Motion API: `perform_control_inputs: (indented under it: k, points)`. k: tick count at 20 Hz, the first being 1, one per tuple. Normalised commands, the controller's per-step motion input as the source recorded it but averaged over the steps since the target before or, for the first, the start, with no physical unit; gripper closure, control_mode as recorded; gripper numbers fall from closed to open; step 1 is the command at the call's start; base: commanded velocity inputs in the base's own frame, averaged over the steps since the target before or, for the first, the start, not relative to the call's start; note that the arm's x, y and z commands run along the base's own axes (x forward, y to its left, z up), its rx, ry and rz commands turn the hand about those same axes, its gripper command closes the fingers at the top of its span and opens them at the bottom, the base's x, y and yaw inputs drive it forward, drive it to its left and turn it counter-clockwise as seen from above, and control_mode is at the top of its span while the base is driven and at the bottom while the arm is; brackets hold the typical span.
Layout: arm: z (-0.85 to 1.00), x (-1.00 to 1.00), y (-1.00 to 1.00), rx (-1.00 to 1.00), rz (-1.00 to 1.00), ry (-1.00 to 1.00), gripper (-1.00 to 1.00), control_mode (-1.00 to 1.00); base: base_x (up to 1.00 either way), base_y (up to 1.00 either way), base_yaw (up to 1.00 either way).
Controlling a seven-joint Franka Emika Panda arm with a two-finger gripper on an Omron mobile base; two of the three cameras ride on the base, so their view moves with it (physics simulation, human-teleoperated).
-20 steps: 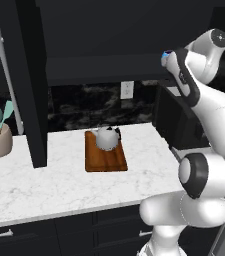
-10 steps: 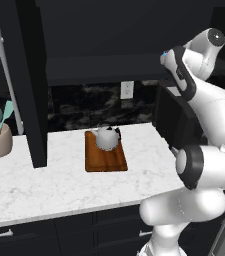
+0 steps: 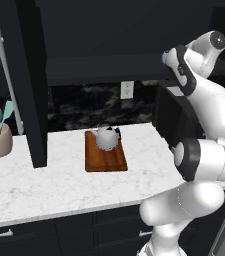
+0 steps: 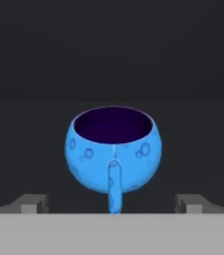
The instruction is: Pick the kettle from the counter and place it on the tray. Then pick the mug from the cabinet and place it on the tray. Then close the cabinet doors.
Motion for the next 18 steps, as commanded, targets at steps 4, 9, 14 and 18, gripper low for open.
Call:
perform_control_inputs:
  k: [4,9,14,18]
  points:
    - [-0.01,0.22,0.00,0.00,0.00,-0.01,-1.00,-1.00,0.00,0.00,0.00]
    - [0.00,0.11,0.00,0.00,0.00,-0.03,-1.00,-1.00,0.00,0.00,0.00]
    - [-0.03,0.06,0.00,0.00,0.00,-0.02,1.00,-1.00,0.00,0.00,0.00]
    - [-0.09,0.02,0.00,0.00,0.00,-0.01,1.00,-1.00,0.00,0.00,0.00]
